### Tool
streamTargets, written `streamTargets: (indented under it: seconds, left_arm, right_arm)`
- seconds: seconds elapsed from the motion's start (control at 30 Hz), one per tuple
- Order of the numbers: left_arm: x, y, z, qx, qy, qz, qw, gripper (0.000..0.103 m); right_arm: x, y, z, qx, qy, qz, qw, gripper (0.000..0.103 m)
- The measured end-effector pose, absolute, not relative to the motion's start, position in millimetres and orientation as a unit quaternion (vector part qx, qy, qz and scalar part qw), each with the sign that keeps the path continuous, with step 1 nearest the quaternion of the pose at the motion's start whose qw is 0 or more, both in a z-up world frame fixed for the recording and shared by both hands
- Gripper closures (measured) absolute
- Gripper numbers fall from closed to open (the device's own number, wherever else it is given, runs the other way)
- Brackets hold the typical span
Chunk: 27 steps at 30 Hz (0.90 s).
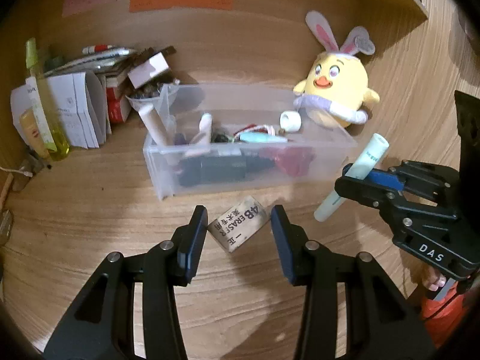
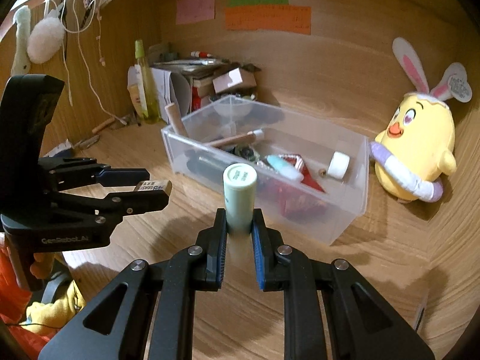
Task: Organize objects
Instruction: 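Grasp the eraser with the left tool while the right tool lifts the chalk stick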
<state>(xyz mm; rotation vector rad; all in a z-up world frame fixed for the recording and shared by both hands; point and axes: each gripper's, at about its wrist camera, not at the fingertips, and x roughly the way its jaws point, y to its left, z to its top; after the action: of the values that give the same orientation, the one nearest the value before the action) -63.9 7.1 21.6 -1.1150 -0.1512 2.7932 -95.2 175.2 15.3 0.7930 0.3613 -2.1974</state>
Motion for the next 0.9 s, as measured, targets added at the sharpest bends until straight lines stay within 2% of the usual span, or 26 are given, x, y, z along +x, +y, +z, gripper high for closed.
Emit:
streamTargets:
  seconds: [0.6,0.9]
  left_arm:
    - [-82.3,-5.4,56.0,-0.324,-0.064,0.942,0.052,0.059]
    - [-107.0,-2.4,63.4,-0.32,-0.062,0.944,0.05,0.059]
  right_arm:
    - [-122.7,173.0,49.9,0.278,0.118,-0.88,0.366,0.089]
    - [-142.4,181.7,68.4,0.258,0.115,-0.902,0.326,0.089]
